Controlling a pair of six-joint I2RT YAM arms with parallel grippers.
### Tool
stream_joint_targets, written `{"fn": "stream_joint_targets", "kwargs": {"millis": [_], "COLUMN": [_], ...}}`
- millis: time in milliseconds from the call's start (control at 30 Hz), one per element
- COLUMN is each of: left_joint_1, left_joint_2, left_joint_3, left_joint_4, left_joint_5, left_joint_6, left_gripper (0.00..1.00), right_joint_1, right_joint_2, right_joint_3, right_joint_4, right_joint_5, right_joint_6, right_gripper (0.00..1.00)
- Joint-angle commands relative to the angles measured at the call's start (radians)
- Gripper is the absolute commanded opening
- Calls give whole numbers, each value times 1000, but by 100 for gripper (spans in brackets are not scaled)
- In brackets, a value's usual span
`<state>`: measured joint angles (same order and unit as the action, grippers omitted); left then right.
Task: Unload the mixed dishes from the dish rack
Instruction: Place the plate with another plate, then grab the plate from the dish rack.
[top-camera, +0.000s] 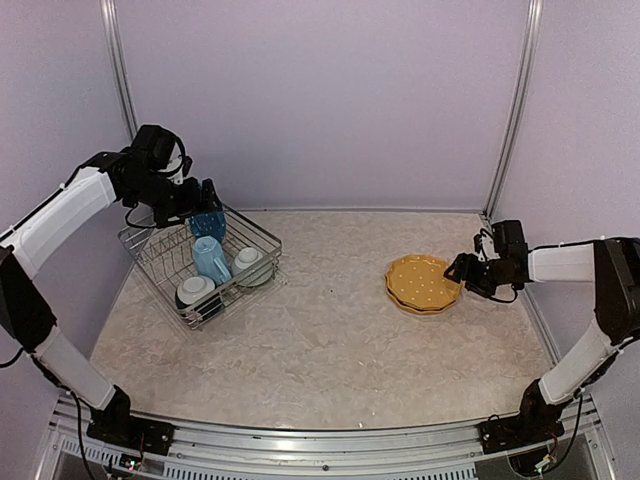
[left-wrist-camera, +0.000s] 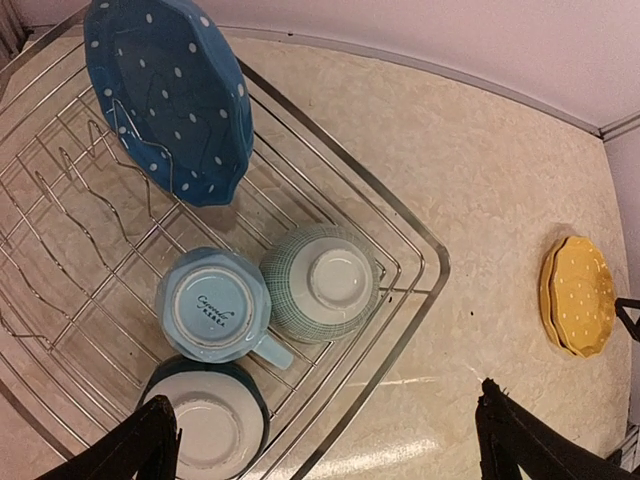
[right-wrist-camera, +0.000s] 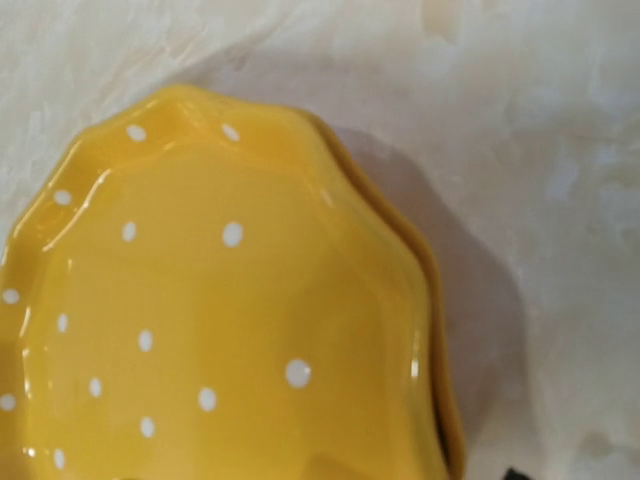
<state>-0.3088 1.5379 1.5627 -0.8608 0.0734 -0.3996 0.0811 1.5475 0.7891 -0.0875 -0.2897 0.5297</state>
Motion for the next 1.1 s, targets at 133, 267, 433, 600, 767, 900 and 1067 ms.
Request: {"fn": "stream_joint_targets", "kwargs": {"millis": [133,267,433,600,767,900,1067], "left_joint_1": [64,83,84,84,83,88,132], "left_joint_2": [29,61,194,305,442,561,659], "left_joint_3": [39,79,250,360,538,723,862], "left_joint_4": [-29,-48,-166,-174,-210,-274,-327], "left_joint_5": [3,-66,-134,-138,-145,-159,-86], "left_joint_6": [-10,-25,-94,-108,-105,-64,9], "left_gripper": [99,99,99,96,88,84,84], "right_joint_1": [29,29,29,29,30,29,29], "right_joint_2": [-65,-80,-99,-128,-160,-206,-255], "right_joint_3": [4,17,20,-12,-28,-39,-51], "right_joint_4": [-46,-71,-86,-70,-80,-94,-106], "right_joint_5": [45,58,70,69,73,79,93], "right_joint_6": [-54,-65,-81,-86,-92,-91,-87], "right_gripper": [77,78,79,79,79,79,79]}}
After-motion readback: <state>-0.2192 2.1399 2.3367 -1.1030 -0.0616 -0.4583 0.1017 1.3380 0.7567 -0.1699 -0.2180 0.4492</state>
